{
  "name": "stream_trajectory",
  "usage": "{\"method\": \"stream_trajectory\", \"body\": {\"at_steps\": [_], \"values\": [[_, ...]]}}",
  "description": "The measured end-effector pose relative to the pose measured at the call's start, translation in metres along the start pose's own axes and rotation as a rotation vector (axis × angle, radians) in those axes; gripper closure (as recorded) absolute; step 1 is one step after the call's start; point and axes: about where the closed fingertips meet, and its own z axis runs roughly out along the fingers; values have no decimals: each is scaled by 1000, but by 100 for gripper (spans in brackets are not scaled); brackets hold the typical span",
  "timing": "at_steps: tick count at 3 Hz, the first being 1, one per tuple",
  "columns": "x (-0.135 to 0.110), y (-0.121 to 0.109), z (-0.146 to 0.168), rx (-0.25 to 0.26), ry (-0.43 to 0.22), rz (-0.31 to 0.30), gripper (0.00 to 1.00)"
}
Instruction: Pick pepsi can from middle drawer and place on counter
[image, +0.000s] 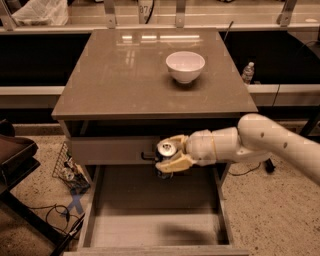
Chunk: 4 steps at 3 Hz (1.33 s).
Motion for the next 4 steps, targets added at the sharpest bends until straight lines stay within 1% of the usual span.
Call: {"method": "stream_trajectory", "body": {"at_steps": [1,2,3,4], "values": [[-88,-1,-22,-18,15,-7,100],[-169,-5,-39,35,16,-40,100],[-227,-32,-36,145,1,-42,100],[-260,-81,-14,265,-5,-21,100]]}}
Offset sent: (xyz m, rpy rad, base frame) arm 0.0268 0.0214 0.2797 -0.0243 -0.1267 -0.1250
